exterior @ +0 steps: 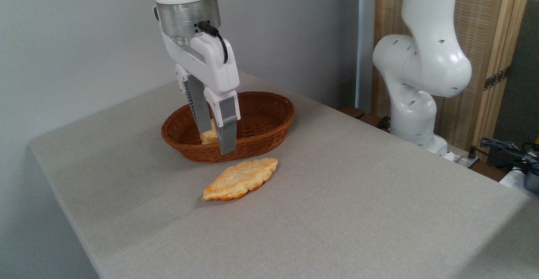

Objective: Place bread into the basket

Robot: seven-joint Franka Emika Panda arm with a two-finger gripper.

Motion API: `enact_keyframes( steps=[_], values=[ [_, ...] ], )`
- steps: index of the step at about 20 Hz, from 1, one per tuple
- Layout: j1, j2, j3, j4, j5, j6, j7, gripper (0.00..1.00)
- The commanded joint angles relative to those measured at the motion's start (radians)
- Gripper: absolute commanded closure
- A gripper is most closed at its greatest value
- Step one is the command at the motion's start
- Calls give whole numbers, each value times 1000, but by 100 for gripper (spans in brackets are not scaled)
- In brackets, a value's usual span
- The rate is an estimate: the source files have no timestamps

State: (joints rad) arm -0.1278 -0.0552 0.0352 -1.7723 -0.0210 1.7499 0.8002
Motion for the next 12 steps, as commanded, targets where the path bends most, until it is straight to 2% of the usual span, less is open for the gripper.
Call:
enact_keyframes(
  steps=[1,12],
  values=[
    [11,-9,-3,14,-19,-47,10,0],
    [11,-9,-3,14,-25,-49,10,0]
  ],
)
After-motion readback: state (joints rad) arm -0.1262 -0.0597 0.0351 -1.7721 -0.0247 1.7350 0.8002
